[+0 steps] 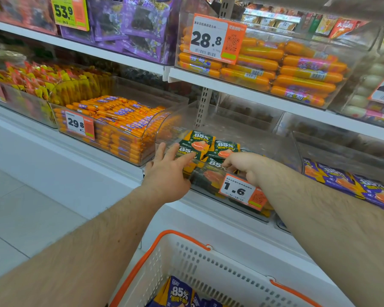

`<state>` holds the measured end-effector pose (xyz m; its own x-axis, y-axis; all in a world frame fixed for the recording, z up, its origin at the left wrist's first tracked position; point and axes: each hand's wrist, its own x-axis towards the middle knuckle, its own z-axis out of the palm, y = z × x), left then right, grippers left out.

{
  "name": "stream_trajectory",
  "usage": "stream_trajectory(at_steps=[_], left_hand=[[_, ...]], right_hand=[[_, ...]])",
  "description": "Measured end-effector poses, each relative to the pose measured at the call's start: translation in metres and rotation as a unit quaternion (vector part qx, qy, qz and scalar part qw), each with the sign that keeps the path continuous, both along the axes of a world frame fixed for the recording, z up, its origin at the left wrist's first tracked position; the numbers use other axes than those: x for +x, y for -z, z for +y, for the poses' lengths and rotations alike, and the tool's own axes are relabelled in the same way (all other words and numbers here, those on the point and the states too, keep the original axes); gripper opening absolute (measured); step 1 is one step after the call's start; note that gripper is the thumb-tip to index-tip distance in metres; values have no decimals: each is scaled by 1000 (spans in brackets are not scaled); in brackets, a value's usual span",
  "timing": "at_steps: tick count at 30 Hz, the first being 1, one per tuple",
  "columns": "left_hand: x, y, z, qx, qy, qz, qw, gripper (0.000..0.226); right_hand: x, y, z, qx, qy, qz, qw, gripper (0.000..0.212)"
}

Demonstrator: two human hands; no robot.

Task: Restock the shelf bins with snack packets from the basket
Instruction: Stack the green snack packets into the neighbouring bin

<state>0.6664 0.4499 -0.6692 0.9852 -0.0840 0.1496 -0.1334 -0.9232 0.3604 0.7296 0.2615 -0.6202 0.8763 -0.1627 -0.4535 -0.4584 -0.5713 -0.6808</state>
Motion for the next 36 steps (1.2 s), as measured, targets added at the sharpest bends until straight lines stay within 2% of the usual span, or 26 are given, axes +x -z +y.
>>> stream_trajectory(at_steps=[7,9,11,12,13,14,15,16,17,18,19,22,24,26,28,30,33,36], left_hand=[[-1,-1,-2,3,-2,-3,1000,72],[-5,0,-6,3,-20,-61,998,64],[-10,-2,-13,-8,-17,-154,988,43],[-12,-3,-16,-28,6,-164,986,31],[-15,-2,-20,-49,42,-135,989,23],[-19,0,-23,-55,82,-74,992,17],[-22,3,-25,-35,121,9,992,14],[-25,9,-27,3,158,95,983,17],[-28,18,-30,51,188,178,965,23],[-31,27,-32,104,210,247,940,29],[-34,37,-35,152,223,296,916,34],[-45,60,-41,235,231,363,872,41],[-50,72,-43,253,232,376,861,41],[-53,81,-45,268,231,378,856,42],[-53,89,-46,282,234,385,847,43],[-51,97,-47,291,236,391,841,42],[-47,109,-47,293,237,399,836,39],[-45,115,-47,297,231,411,830,40]], right_hand=[[3,2,1,-9,5,6,1000,25],[4,6,1,-14,24,-8,1000,27],[4,10,0,-70,55,-95,991,27],[-1,11,2,-123,56,-180,974,20],[-8,15,4,-176,43,-296,938,13],[-19,19,6,-198,2,-435,878,8],[-34,25,9,-200,-56,-565,799,6],[-52,32,14,-194,-114,-648,728,5],[-61,52,13,-188,-164,-685,684,5],[-71,73,11,-189,-196,-690,671,5],[-78,98,7,-186,-212,-669,687,5],[-108,169,-2,-186,-221,-531,796,12],[-125,216,-13,-209,-256,-349,877,11],[-142,259,-20,-210,-293,-162,918,15],[-161,294,-24,-187,-312,-18,931,17],[-176,320,-24,-169,-327,81,926,10],[-193,347,-18,-149,-336,146,918,23],[-210,365,-9,-151,-330,170,916,36]])
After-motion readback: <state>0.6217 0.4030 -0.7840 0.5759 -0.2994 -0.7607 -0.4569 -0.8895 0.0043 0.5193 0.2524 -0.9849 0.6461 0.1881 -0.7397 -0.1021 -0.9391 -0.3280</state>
